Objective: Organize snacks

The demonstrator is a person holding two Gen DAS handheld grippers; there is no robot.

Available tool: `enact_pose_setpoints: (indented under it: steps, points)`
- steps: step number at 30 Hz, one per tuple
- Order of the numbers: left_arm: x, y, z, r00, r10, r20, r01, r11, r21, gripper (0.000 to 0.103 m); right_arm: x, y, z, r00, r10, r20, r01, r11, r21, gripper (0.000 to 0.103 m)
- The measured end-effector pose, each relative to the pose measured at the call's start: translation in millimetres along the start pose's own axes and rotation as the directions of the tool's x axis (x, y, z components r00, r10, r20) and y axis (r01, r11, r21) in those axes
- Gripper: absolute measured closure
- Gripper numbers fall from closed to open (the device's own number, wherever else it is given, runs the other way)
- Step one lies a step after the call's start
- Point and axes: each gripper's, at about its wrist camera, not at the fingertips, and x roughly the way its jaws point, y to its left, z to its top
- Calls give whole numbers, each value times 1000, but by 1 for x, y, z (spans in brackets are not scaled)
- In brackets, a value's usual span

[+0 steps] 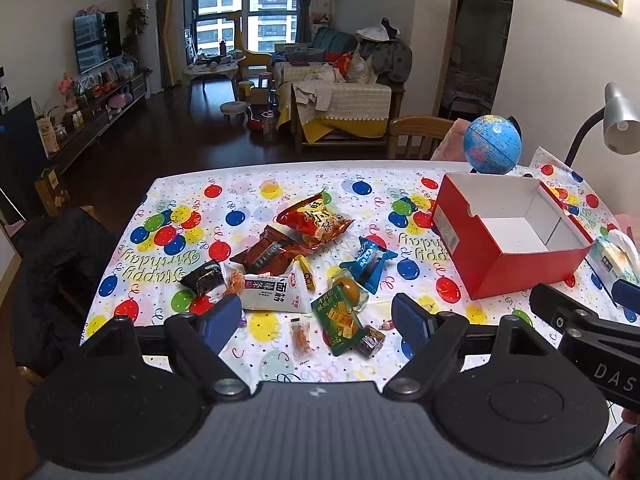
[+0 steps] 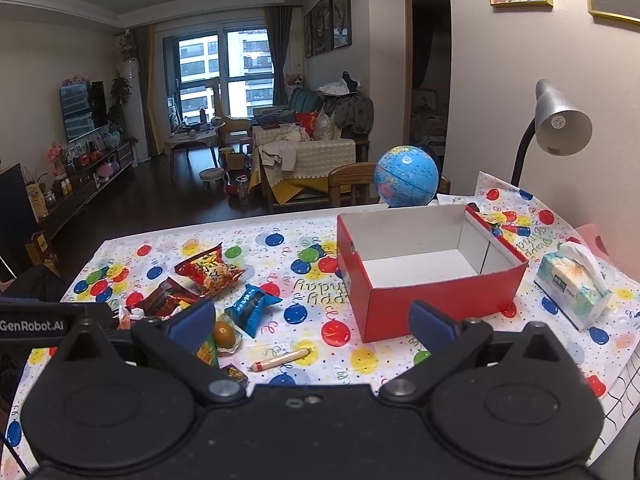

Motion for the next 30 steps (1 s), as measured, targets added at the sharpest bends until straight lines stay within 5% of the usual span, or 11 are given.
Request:
enact_pose_setpoints:
  steps: [30]
  points:
    - [-13,4,0,998,-63,32,62,998,33,21,-18,11,-1,999,-35,36,33,999,33,0]
